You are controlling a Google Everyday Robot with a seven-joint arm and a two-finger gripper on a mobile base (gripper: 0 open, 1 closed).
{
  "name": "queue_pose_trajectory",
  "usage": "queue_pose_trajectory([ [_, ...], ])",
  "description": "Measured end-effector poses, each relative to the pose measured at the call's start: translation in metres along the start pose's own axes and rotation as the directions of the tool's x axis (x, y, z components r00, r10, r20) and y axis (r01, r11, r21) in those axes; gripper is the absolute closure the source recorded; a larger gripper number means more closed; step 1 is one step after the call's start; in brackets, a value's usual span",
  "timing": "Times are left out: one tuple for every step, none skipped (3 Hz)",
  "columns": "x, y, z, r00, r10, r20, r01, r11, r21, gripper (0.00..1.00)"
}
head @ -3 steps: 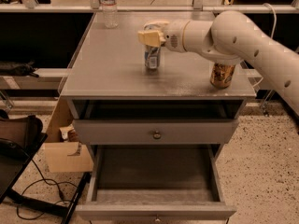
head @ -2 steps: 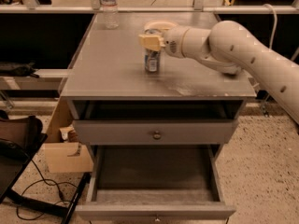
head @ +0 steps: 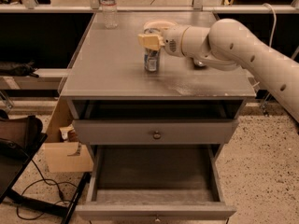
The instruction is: Pick redbull can from middle drawer and place on counter
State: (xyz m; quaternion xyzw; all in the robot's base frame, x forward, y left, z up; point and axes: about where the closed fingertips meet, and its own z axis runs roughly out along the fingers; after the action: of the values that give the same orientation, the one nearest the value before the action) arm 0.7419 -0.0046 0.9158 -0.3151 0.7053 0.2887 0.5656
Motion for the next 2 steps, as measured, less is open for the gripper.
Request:
queue_pose_trajectory([
  [0.0000, 0.0000, 0.0000, 1.000, 0.000, 0.000, 0.000, 1.0000, 0.000, 0.39],
  [0.0000, 0.0000, 0.0000, 1.000, 0.000, 0.000, 0.000, 1.0000, 0.000, 0.16],
])
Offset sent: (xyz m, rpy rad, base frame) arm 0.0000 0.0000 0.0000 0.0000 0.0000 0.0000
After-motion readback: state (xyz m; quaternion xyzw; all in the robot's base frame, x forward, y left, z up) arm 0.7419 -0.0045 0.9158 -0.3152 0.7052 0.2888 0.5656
